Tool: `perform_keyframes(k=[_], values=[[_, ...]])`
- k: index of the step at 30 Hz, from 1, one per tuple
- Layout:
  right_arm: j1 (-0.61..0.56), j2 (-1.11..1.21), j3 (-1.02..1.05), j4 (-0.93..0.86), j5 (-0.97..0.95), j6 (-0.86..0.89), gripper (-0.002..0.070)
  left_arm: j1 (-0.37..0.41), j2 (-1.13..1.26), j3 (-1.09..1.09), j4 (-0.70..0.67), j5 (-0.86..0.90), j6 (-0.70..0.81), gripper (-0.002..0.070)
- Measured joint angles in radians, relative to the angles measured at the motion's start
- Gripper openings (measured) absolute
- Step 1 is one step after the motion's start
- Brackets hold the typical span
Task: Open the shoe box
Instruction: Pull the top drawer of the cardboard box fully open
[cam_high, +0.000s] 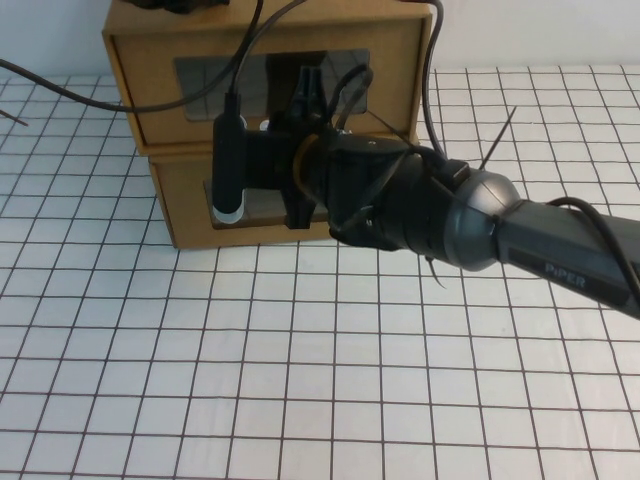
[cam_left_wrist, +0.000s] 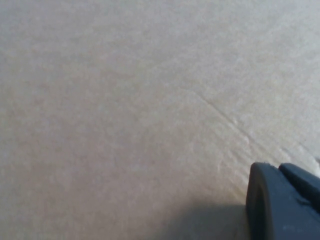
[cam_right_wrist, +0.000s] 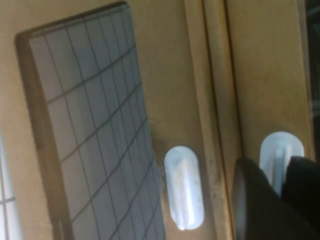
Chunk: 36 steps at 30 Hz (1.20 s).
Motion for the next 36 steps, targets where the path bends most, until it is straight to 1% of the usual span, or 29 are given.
perform_keyframes(k=[4,7,8,16,20,27,33,36], values=[[0.004,0.007,0.000,-0.024,0.008,0.003,0.0111,0.000,0.000,0.000,0.002,0.000,0.000,-0.0002],[0.004,0.008,0.000,-0.035,0.015,0.005,0.0037,0.000,0.000,0.000,0.004,0.004,0.000,-0.0002],[0.004,0.008,-0.001,-0.036,0.015,0.005,0.0022,0.000,0.000,0.000,0.004,0.004,0.000,-0.0002],[0.036,-0.009,0.023,-0.054,0.076,0.005,0.0011,0.000,0.000,-0.001,0.004,0.011,-0.021,-0.0002],[0.058,-0.068,0.102,-0.056,0.080,0.006,0.0008,-0.001,0.000,-0.001,0.007,0.018,-0.037,-0.0002],[0.133,-0.206,0.283,-0.056,0.091,0.069,0.0007,-0.002,0.000,-0.001,0.008,0.018,-0.047,-0.0002],[0.234,-0.343,0.485,-0.054,0.095,0.112,0.0006,-0.002,0.000,-0.001,0.012,0.018,-0.052,-0.0002],[0.284,-0.402,0.584,-0.055,0.095,0.150,-0.0006,-0.002,0.000,-0.002,0.014,0.020,-0.054,-0.0002]])
